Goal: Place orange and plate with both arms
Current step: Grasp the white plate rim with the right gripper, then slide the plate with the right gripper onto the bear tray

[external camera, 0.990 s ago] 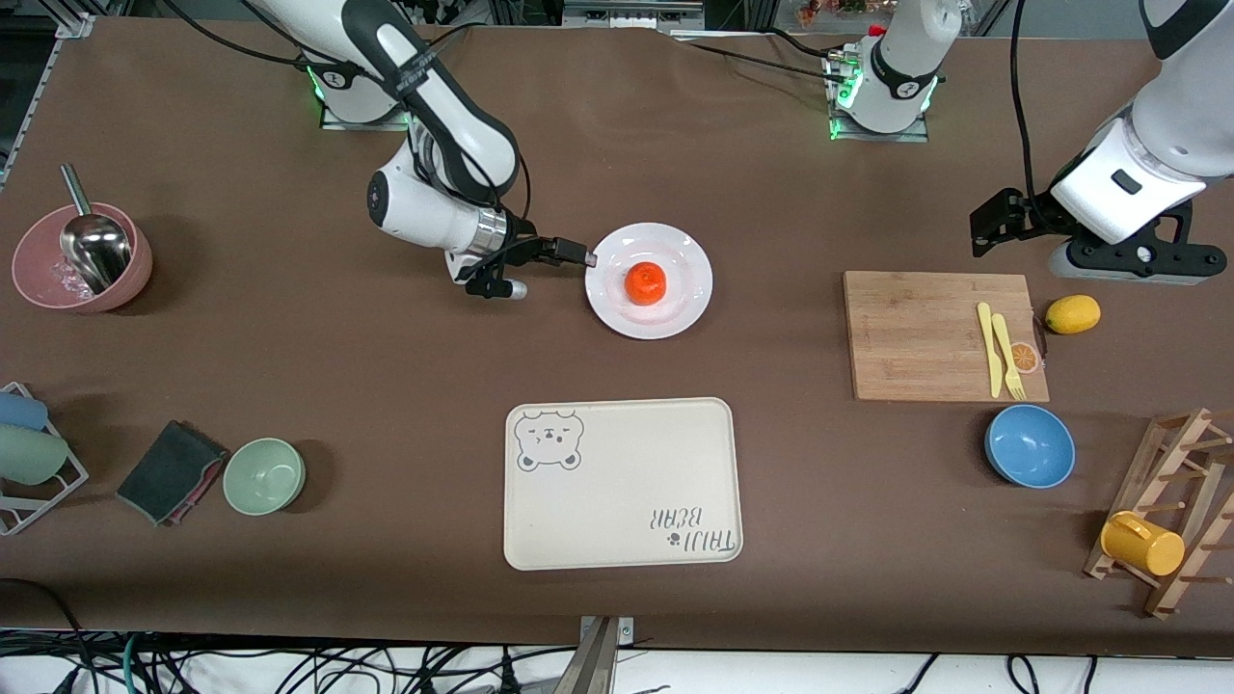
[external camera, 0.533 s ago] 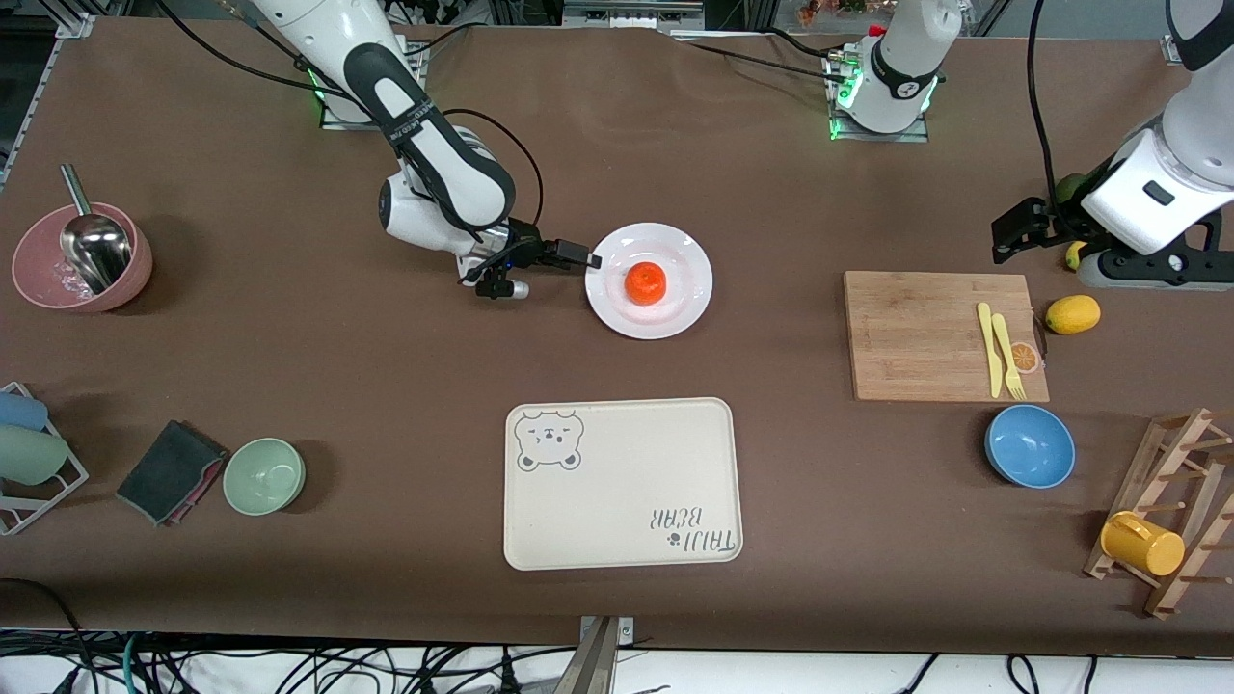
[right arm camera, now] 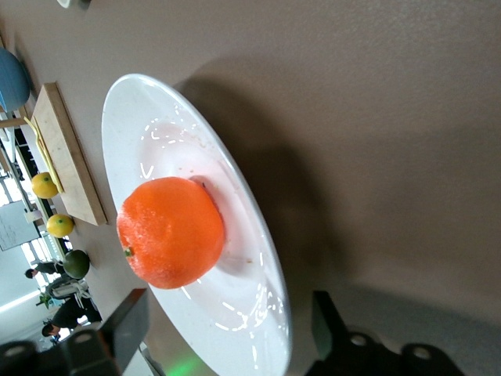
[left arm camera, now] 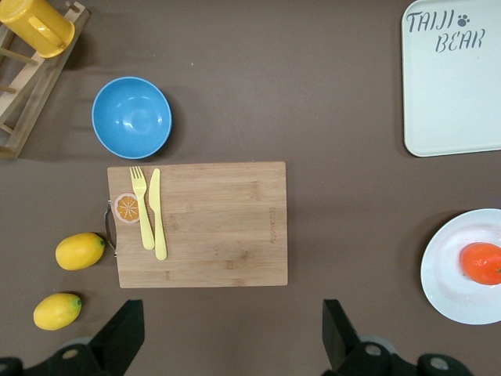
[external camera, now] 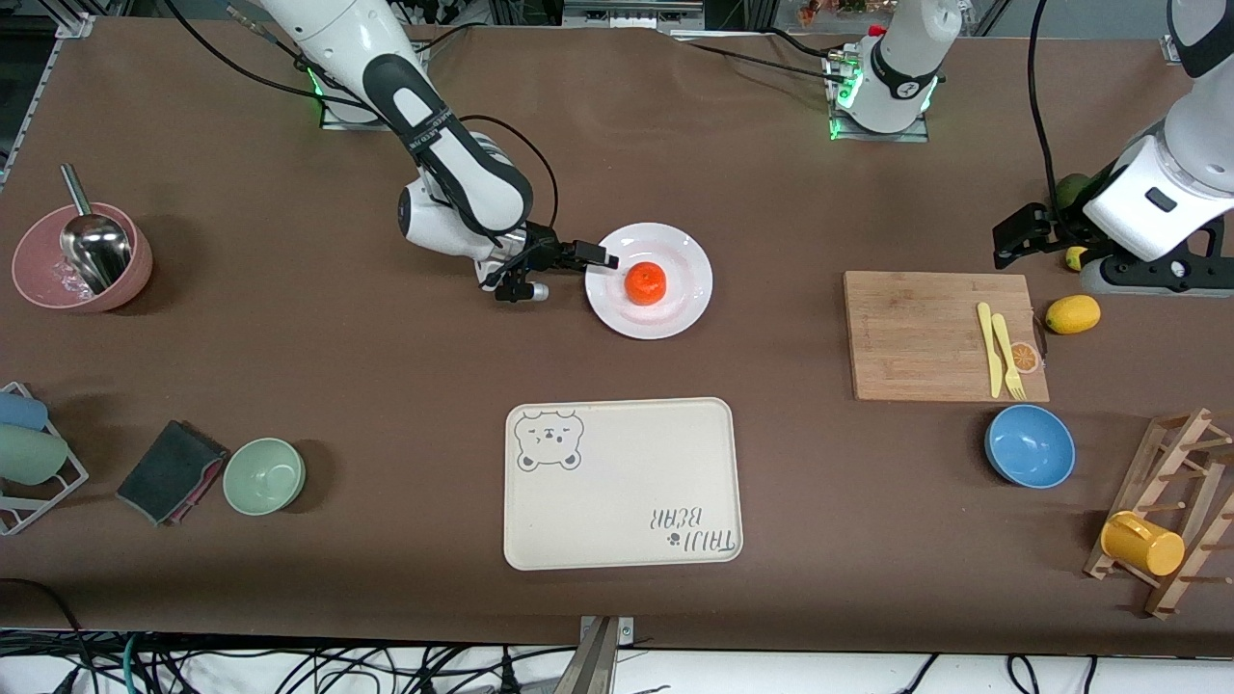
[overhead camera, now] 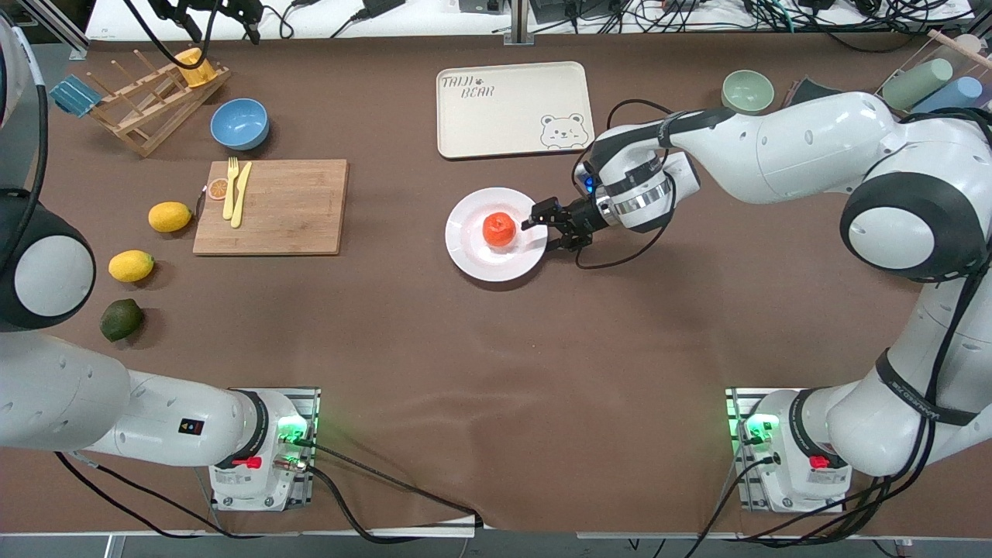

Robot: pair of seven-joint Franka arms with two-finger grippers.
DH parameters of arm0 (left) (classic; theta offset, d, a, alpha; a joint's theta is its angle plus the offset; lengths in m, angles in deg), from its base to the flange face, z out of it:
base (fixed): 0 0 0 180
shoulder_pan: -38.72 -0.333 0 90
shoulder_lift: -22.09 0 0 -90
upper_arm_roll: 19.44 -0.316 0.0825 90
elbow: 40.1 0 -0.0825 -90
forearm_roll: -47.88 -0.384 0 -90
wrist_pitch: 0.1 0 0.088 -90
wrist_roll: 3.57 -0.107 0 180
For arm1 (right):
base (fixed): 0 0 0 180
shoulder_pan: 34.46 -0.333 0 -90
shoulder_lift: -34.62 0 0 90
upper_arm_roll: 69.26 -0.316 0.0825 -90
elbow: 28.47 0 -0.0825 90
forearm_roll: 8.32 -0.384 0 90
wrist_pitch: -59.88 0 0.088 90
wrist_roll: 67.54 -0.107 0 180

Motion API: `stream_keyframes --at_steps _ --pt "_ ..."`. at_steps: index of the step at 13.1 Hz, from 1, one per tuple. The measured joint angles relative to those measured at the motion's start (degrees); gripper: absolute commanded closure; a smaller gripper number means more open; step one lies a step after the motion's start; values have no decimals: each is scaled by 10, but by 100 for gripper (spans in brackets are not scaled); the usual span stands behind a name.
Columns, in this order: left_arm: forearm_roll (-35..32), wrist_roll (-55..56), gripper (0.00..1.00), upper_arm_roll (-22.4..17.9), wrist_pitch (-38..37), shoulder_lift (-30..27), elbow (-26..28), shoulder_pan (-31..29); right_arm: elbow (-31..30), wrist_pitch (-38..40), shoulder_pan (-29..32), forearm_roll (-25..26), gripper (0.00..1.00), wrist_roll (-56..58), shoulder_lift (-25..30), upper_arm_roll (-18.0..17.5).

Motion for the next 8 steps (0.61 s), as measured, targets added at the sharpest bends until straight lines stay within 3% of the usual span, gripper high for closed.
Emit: stream_keyframes --at_steps 3,4,8 --pt "0 0 0 1 0 1 0 1 2 0 0 0 94 33 -6 1" --pt "1 0 0 1 0 1 0 2 2 0 1 0 100 42 -6 1" --pt "1 0 0 1 0 2 -1 2 9 6 4 0 100 73 -8 3"
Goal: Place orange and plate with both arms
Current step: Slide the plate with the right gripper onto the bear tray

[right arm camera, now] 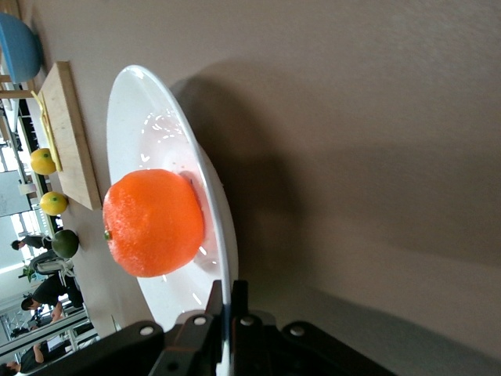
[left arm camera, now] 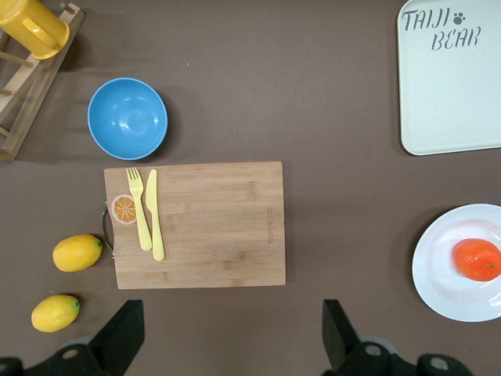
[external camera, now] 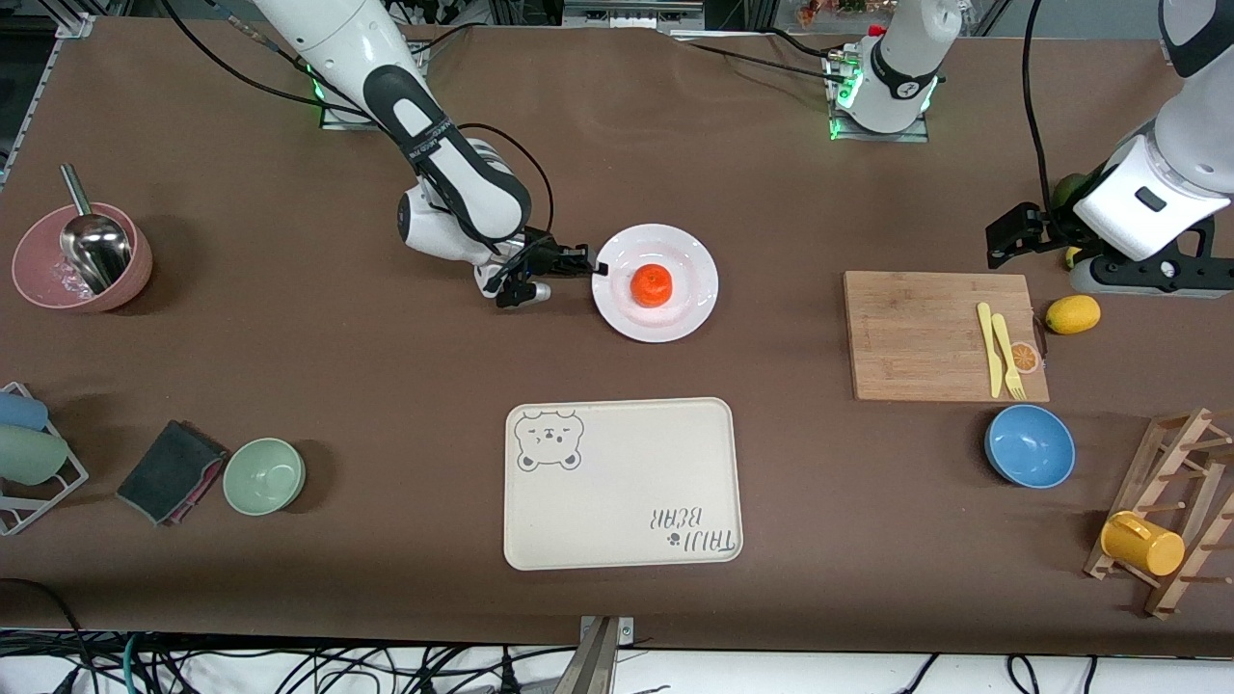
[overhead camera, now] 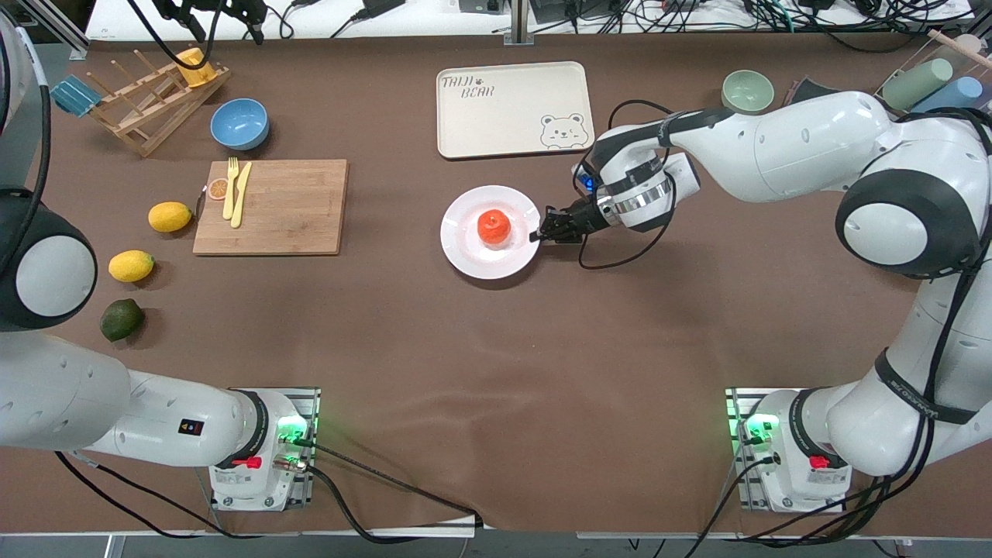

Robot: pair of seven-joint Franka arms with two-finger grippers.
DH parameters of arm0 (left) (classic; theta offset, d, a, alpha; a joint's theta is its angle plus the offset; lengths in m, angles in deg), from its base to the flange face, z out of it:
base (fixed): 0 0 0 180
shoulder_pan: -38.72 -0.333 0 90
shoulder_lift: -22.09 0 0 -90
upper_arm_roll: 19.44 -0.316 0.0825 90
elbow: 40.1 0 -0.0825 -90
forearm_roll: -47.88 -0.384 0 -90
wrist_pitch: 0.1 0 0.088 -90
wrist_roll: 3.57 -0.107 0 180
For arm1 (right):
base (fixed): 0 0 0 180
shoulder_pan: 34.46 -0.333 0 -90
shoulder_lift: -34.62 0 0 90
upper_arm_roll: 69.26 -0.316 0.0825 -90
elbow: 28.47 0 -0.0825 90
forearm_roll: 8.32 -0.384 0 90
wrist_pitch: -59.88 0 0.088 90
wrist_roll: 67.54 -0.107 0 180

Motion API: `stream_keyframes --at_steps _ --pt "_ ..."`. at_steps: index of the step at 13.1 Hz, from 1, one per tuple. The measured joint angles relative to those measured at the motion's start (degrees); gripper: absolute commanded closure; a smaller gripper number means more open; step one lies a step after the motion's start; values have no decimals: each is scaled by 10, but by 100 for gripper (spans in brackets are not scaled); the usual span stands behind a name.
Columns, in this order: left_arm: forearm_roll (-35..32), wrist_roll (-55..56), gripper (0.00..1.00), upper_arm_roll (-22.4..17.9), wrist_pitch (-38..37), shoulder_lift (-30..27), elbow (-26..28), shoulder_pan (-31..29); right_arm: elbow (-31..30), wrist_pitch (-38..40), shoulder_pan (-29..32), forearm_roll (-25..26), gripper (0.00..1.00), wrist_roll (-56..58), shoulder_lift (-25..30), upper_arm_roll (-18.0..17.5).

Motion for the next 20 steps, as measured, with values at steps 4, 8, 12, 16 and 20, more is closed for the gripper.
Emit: stream_keyframes --at_steps 4,8,12,16,20 --pt "0 0 0 0 0 2 0 0 9 4 17 0 100 39 -1 0" --pt "0 0 0 0 0 2 -1 0 38 41 59 -8 100 36 -3 1" --pt "0 0 0 0 0 2 -1 0 116 50 80 -8 100 -22 -8 6" --pt "0 0 0 0 0 3 -1 0 231 44 80 18 100 -76 -71 33" --pt "1 0 0 0 0 3 -2 0 372 32 79 88 100 -129 -197 44"
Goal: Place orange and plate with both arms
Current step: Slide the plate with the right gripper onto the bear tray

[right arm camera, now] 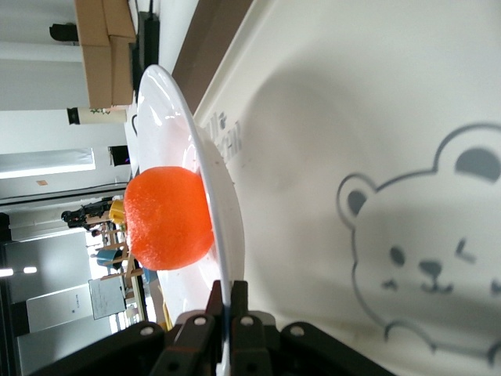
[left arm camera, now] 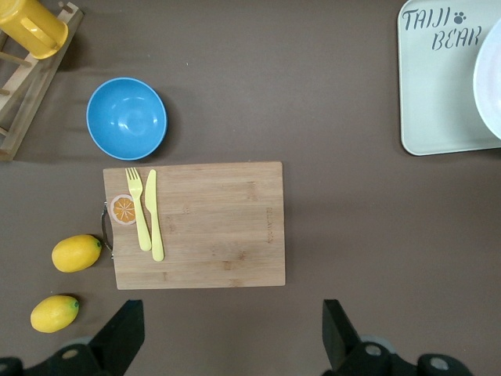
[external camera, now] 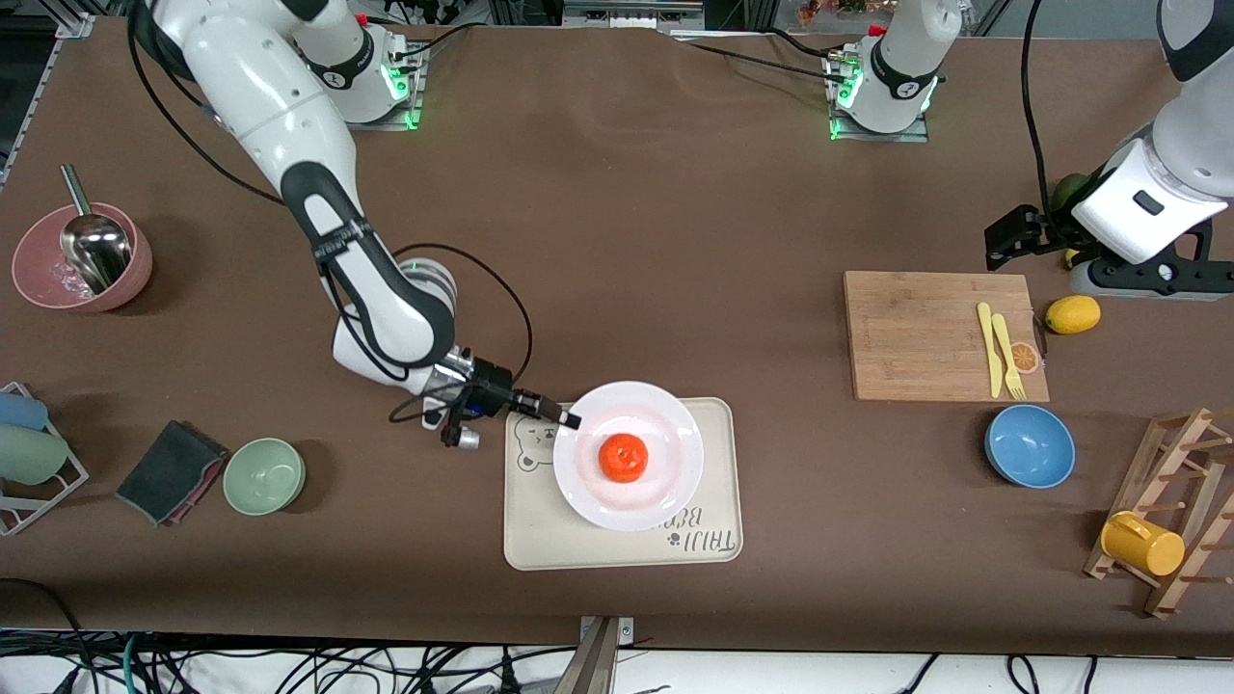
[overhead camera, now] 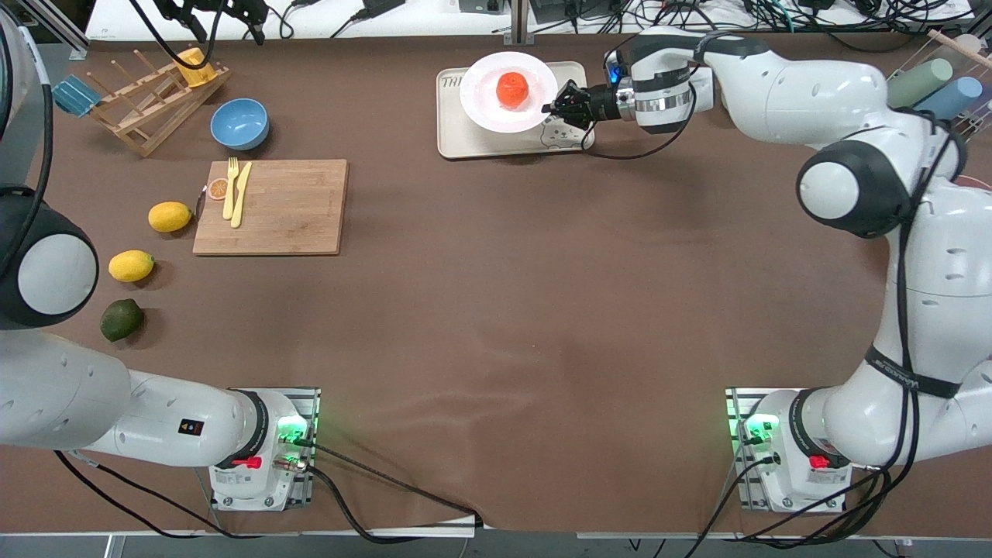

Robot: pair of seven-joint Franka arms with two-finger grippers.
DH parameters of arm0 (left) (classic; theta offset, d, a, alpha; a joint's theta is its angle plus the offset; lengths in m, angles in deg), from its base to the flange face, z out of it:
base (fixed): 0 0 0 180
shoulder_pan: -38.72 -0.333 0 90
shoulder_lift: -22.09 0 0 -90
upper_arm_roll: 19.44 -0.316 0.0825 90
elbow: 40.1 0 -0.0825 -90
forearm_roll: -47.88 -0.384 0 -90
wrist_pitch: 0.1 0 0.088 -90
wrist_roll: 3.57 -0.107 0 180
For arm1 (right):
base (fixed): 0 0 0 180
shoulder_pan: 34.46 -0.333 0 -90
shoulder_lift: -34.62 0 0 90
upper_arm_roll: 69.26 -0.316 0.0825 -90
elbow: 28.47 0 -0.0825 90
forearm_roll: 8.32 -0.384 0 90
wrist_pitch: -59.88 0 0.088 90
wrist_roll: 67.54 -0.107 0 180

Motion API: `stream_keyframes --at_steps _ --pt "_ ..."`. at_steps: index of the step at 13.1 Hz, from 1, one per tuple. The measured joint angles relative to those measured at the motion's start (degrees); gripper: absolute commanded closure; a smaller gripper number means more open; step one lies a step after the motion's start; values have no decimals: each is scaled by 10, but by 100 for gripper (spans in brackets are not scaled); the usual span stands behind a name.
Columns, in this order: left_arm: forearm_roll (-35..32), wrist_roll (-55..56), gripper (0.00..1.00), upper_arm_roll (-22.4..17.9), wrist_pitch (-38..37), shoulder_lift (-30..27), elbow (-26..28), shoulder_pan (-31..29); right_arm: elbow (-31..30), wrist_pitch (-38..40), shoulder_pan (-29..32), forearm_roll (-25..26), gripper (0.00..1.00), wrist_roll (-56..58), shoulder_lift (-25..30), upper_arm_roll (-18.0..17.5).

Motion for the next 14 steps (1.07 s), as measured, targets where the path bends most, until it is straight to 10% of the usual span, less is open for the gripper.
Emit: stream_keyframes --at_steps 4,5,6,14 --pt "0 0 0 0 0 1 0 0 68 -15 -9 21 100 -13 -68 0" --pt "0 0 0 0 0 1 0 0 76 -19 -12 21 80 -14 -75 0" --pt "0 0 0 0 0 2 0 0 82 -23 -15 21 1 -14 -80 0" --pt "0 0 0 0 0 2 0 0 107 -25 -12 203 0 -47 -76 11"
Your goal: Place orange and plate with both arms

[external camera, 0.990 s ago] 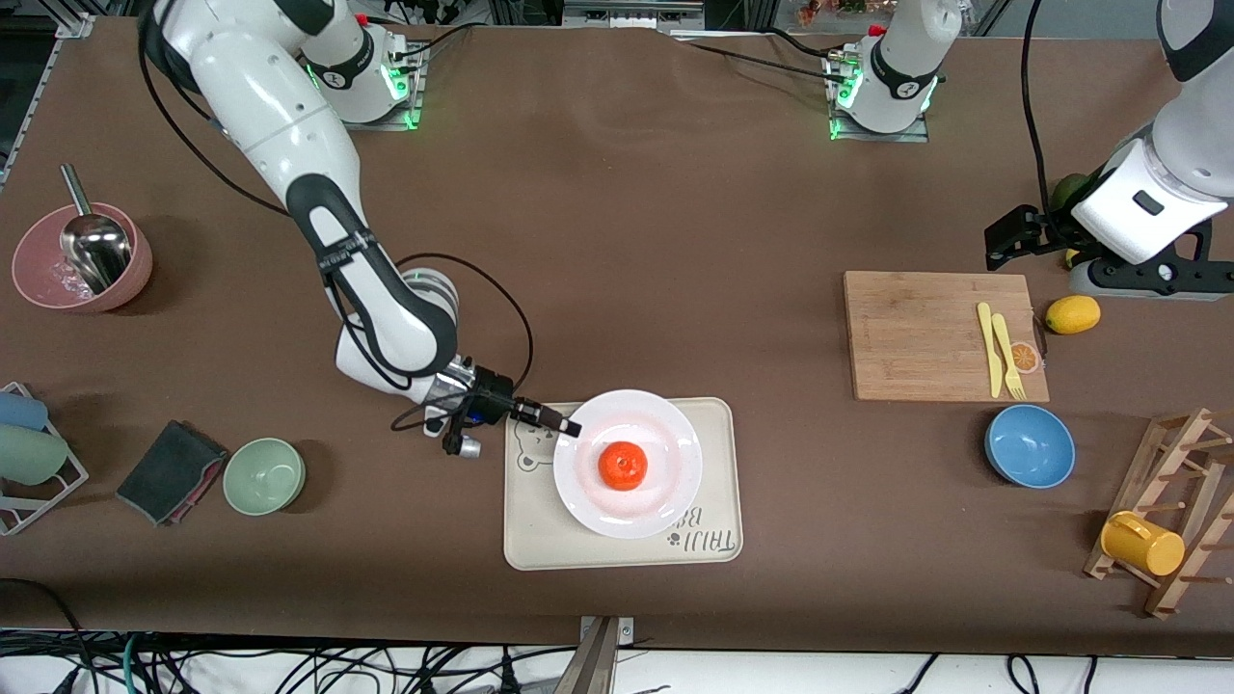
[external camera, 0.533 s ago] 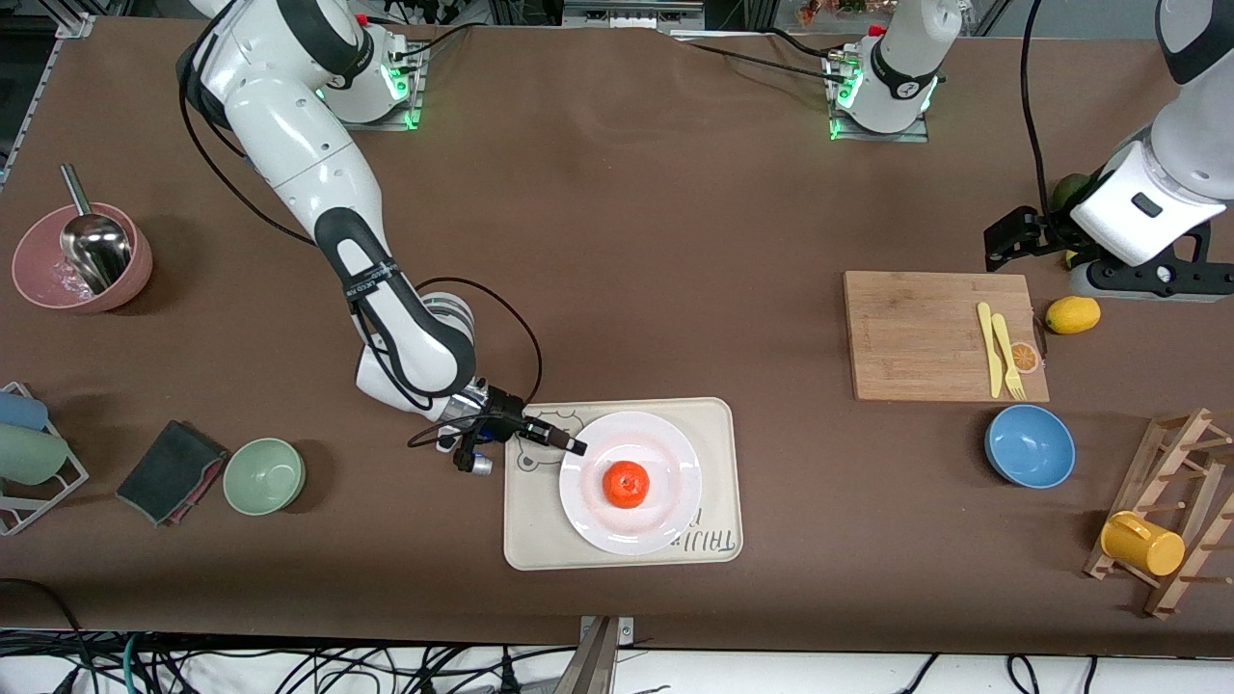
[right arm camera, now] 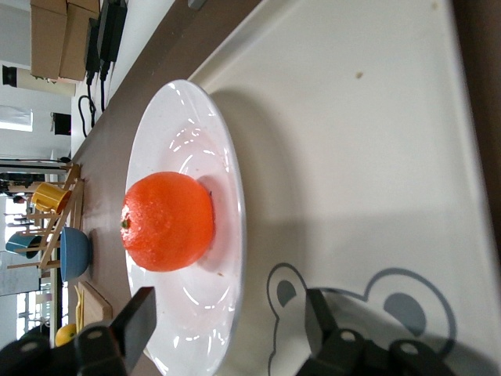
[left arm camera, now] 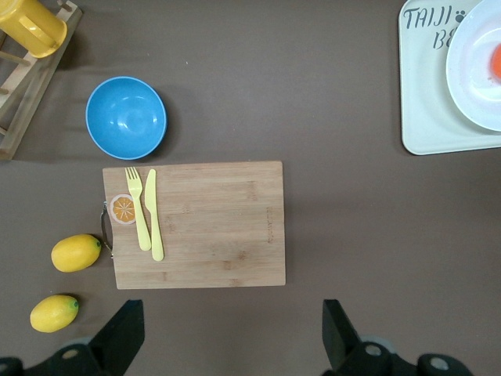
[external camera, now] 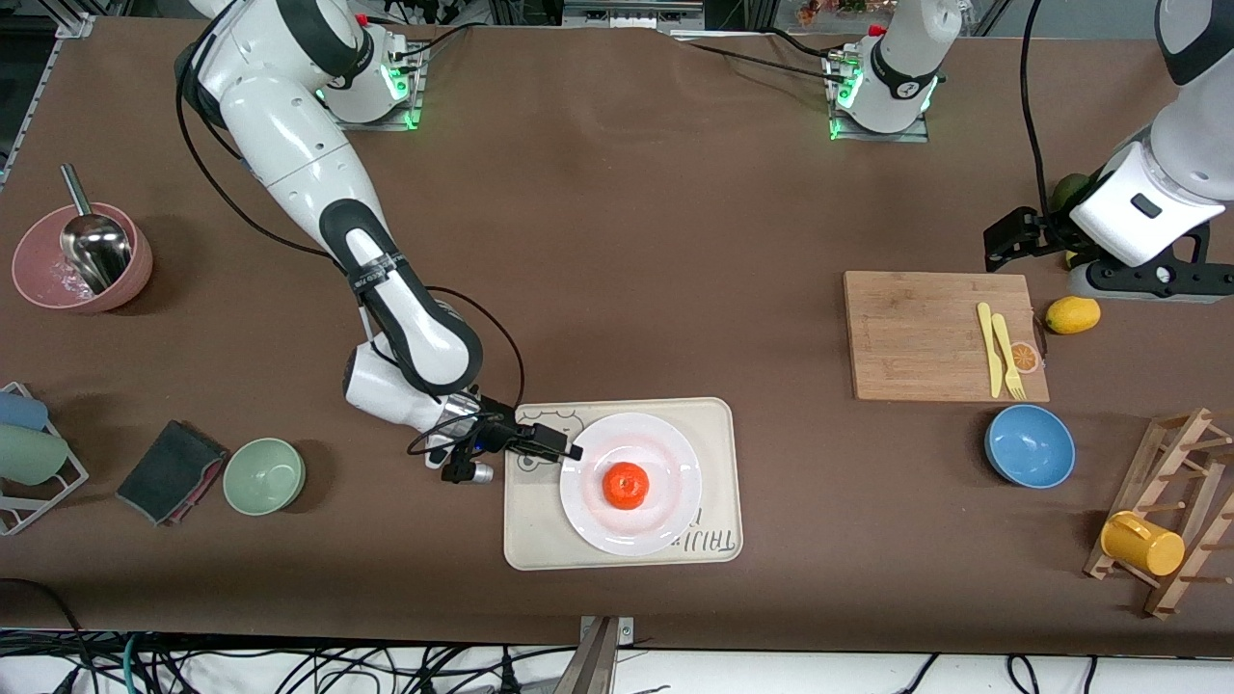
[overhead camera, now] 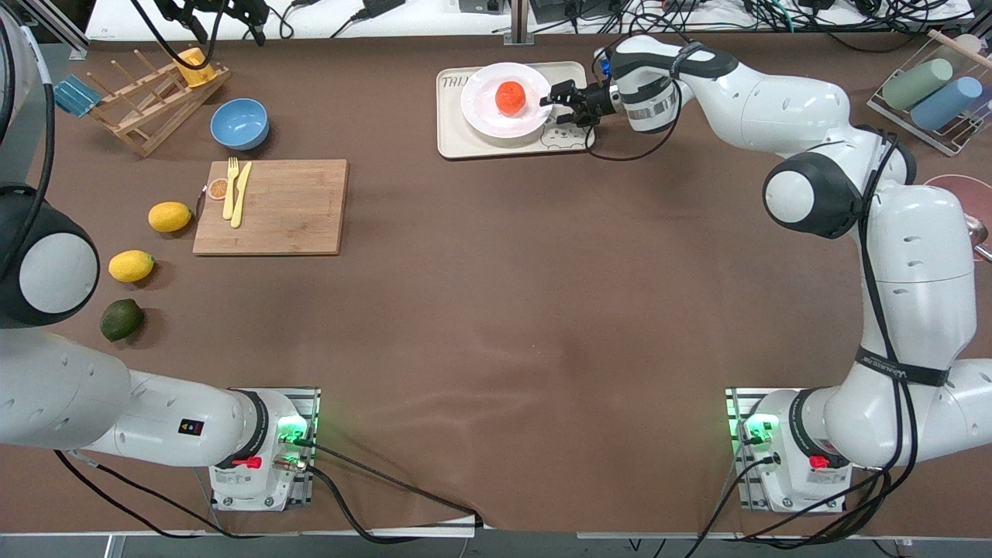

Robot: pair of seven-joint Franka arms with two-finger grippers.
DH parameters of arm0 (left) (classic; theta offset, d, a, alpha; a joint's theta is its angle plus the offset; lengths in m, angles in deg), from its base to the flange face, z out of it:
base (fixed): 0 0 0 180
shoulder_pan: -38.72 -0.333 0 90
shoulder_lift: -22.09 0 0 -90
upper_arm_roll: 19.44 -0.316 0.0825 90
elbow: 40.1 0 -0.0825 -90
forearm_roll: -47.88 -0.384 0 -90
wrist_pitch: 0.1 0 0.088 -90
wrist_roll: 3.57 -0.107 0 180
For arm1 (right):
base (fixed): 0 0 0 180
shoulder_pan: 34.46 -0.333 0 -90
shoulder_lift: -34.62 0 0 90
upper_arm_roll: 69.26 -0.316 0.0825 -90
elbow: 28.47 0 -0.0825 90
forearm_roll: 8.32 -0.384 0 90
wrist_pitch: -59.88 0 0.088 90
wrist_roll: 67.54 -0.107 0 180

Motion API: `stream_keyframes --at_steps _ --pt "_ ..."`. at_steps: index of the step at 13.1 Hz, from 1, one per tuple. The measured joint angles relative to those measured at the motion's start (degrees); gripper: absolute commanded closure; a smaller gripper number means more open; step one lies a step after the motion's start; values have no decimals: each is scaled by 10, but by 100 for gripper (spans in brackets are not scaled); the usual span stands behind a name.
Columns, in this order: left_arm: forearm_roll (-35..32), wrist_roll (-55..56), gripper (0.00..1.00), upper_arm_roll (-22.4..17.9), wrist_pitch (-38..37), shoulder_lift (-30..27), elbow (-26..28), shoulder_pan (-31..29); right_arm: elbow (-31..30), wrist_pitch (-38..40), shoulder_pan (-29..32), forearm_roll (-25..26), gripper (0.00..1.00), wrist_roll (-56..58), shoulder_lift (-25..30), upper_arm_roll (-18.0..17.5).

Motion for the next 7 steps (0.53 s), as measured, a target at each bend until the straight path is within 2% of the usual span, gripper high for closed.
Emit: stream_keyframes --at_steps 2,3,5,7 --pt "0 0 0 0 0 0 0 0 2 29 1 62 0 -12 16 10" --pt "0 0 0 0 0 0 0 0 2 67 0 99 0 -17 28 29" --pt "0 0 0 0 0 0 0 -1 2 178 2 191 0 -37 59 83" --pt "0 0 0 -1 0 0 0 -2 2 281 11 294 0 -60 93 118"
